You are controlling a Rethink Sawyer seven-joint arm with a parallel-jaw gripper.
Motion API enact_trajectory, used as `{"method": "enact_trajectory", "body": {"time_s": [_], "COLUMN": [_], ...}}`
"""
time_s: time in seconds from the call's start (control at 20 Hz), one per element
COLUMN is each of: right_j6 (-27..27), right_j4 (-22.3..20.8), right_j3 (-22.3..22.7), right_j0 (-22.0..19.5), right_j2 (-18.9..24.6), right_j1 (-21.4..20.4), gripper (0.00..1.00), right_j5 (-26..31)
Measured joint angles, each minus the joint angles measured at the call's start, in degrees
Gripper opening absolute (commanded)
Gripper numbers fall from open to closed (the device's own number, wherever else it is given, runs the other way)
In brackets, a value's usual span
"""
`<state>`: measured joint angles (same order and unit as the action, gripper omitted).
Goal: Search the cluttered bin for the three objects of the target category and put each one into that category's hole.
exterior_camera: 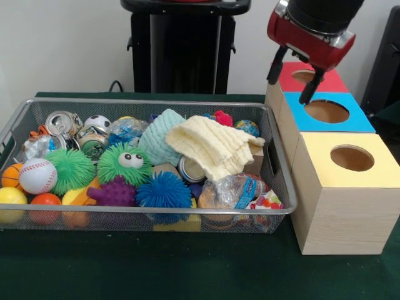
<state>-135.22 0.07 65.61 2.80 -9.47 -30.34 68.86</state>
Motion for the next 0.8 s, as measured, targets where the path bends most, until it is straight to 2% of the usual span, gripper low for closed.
{"method": "enact_trajectory", "body": {"time_s": [0.05,0.25,0.8], "right_j6": [0.0,0.0,0.0], "right_j4": [0.1,0.1,-0.1], "right_j3": [-2.1,-5.2,-6.3], "right_j0": [-0.1,-0.6,-2.6], "right_j2": [0.6,1.9,3.3], "right_j1": [1.2,3.2,4.6], "gripper": [1.0,1.0,1.0], "right_j5": [0.0,0.0,0.0]}}
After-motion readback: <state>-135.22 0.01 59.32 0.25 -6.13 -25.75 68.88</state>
